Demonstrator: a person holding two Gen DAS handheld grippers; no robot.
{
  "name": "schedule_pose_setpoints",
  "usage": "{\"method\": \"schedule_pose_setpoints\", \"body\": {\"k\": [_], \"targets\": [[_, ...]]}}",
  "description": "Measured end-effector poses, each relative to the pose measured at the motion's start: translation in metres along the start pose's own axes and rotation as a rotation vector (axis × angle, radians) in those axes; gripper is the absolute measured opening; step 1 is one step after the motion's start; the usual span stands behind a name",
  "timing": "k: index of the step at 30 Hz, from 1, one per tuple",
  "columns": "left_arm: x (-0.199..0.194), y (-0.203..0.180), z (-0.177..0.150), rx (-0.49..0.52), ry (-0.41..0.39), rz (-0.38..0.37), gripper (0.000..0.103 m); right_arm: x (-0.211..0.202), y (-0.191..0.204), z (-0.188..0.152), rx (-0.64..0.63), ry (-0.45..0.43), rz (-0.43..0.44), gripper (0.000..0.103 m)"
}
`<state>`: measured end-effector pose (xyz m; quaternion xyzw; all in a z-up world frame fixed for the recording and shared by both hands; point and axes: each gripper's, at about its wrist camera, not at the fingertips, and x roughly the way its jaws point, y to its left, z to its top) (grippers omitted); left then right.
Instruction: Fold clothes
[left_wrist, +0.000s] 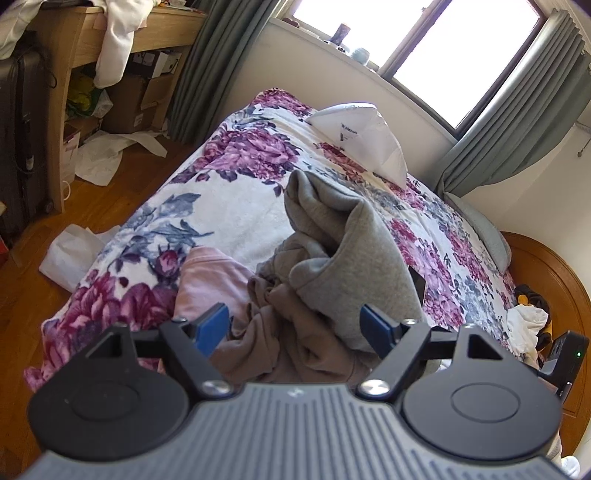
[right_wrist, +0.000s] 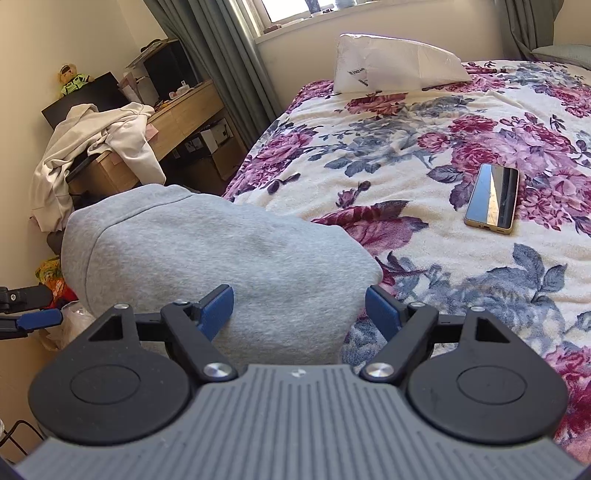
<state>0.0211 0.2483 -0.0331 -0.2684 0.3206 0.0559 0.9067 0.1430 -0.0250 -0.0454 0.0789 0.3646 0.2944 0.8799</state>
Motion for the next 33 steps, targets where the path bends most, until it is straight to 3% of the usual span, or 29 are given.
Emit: {"method": "schedule_pose_setpoints", "body": {"k": [11,18,29,33], "targets": [[-0.028,-0.061,-0.023,0.164,-0.016,0.067,0.077,-0.042,0.01,0.0,-0.037,0.001,-0.068,0.089],[-0.045,-0.099,-0.045,0.215,0.002,0.097,0.081,-0.089,0.027,-0.007,-0.096,-0.014,-0.16,0.099],[-0.062,-0.153,-0.079,0.313,0.029,0.174,0.081,-0.165,0.024,-0.021,-0.07,-0.071,-0.203,0.103],[-0.067,-0.172,-0.092,0.36,0.015,0.212,0.09,-0.187,0.02,-0.026,-0.076,-0.087,-0.233,0.103]]}}
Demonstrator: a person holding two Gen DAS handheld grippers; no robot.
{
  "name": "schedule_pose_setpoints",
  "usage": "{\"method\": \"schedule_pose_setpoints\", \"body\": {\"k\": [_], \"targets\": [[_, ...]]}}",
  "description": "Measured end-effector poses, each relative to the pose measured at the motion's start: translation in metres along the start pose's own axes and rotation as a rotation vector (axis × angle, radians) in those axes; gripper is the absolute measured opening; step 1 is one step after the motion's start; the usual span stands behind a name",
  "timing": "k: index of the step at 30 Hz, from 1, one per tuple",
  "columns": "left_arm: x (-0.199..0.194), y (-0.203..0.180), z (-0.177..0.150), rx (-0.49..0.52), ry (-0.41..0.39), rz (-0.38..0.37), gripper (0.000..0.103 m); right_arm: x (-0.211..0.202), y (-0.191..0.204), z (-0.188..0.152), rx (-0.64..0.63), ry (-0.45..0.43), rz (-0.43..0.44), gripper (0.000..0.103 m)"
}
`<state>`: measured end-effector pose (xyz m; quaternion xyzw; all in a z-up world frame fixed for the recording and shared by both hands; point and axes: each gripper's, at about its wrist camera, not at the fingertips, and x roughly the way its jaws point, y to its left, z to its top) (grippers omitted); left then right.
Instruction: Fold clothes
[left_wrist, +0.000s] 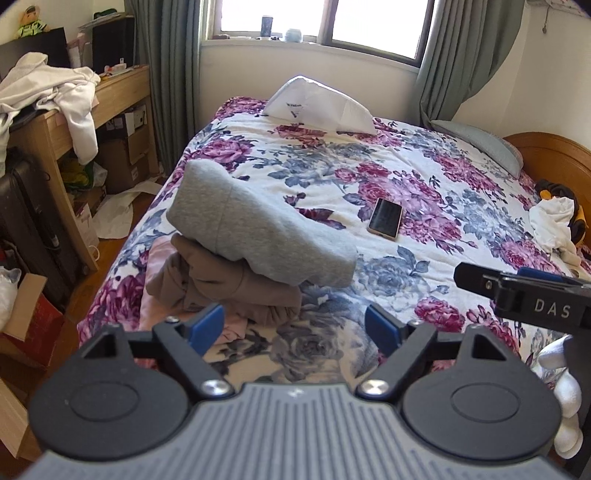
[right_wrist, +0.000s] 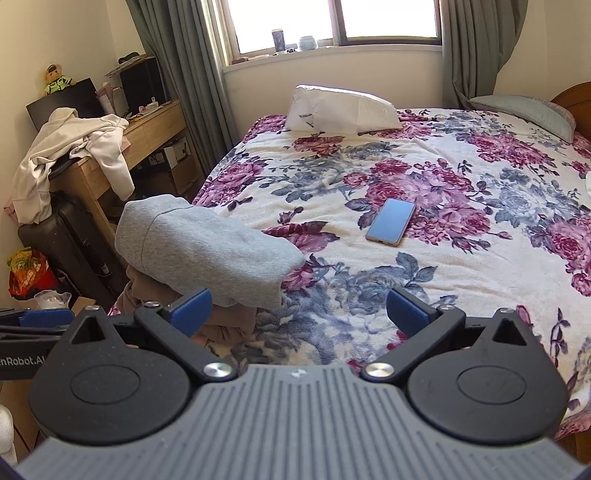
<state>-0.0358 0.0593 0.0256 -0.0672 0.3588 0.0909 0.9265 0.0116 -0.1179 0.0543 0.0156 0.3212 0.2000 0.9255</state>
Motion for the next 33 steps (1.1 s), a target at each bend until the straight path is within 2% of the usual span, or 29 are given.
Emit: {"method": "schedule_pose_setpoints", "body": {"k": [15,33], "targets": [[-0.029,-0.041,-0.021,0.067,-0.048,0.0,0.09,-0.04,-0.009,-0.014,0.014,-0.037,-0.034,0.103],[-0.035,-0.037,-0.036,0.075,-0.066,-0.008,0.09,-0.051,0.007,-0.033,0.029,-0.047,-0.03,0.103]]}}
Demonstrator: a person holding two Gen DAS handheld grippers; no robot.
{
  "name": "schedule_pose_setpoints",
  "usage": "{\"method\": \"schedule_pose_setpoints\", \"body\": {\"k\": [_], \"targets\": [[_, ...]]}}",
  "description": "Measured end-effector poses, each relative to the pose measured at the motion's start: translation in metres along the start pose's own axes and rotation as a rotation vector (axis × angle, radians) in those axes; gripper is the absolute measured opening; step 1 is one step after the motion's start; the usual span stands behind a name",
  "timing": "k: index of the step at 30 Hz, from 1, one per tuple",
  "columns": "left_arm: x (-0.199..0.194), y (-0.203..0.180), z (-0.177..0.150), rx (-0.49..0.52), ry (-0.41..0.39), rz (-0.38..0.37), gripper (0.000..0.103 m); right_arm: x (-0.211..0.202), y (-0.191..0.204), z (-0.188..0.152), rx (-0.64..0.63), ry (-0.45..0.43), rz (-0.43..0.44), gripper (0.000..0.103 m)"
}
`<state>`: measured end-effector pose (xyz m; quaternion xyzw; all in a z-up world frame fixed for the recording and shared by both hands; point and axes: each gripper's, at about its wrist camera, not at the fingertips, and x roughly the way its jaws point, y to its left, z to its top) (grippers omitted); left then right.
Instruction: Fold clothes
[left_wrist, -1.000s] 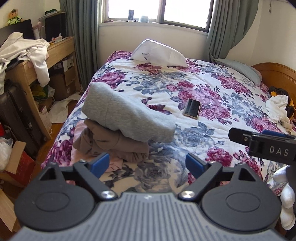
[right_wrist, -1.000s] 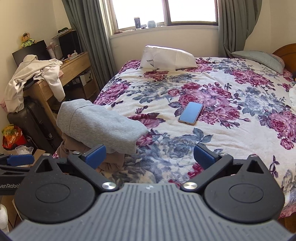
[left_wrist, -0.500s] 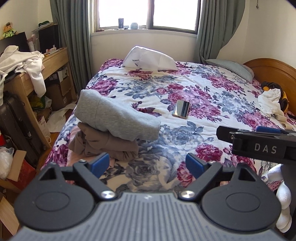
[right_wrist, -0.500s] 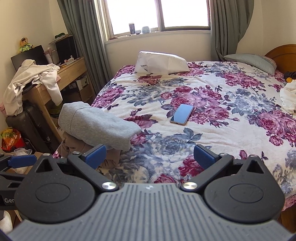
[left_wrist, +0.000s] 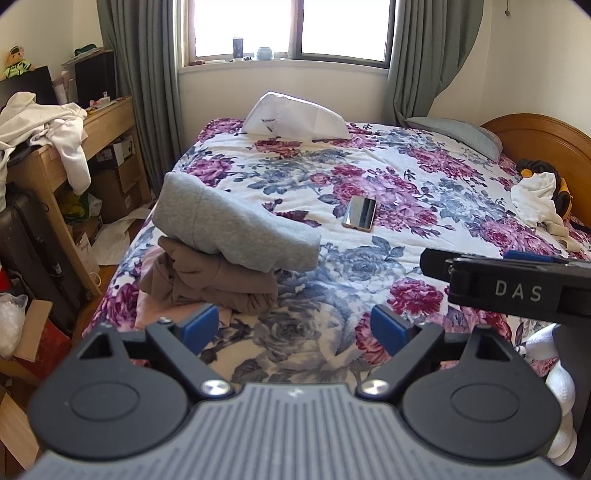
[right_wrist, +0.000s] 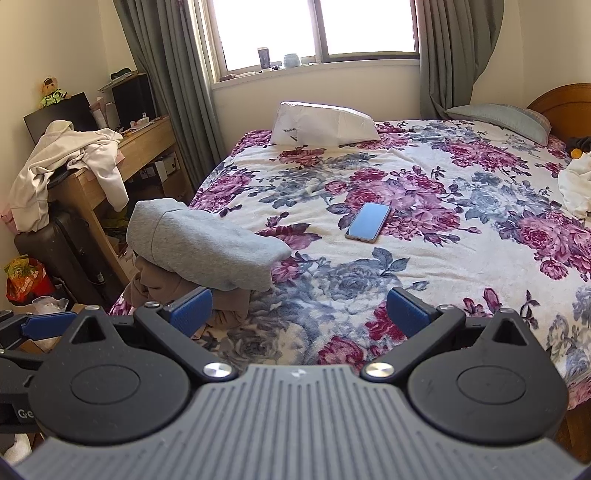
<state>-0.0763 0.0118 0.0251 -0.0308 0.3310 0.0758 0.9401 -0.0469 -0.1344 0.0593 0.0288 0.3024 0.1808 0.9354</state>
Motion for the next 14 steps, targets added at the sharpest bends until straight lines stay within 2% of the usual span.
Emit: {"method": "schedule_pose_setpoints", "body": {"k": [14], "targets": [[0.0008,0.0066,0.0006,0.002,-0.015,-0.013,0.09,0.0025,0.0077,0.0007,-0.027,0.01,0.0,0.103]]}}
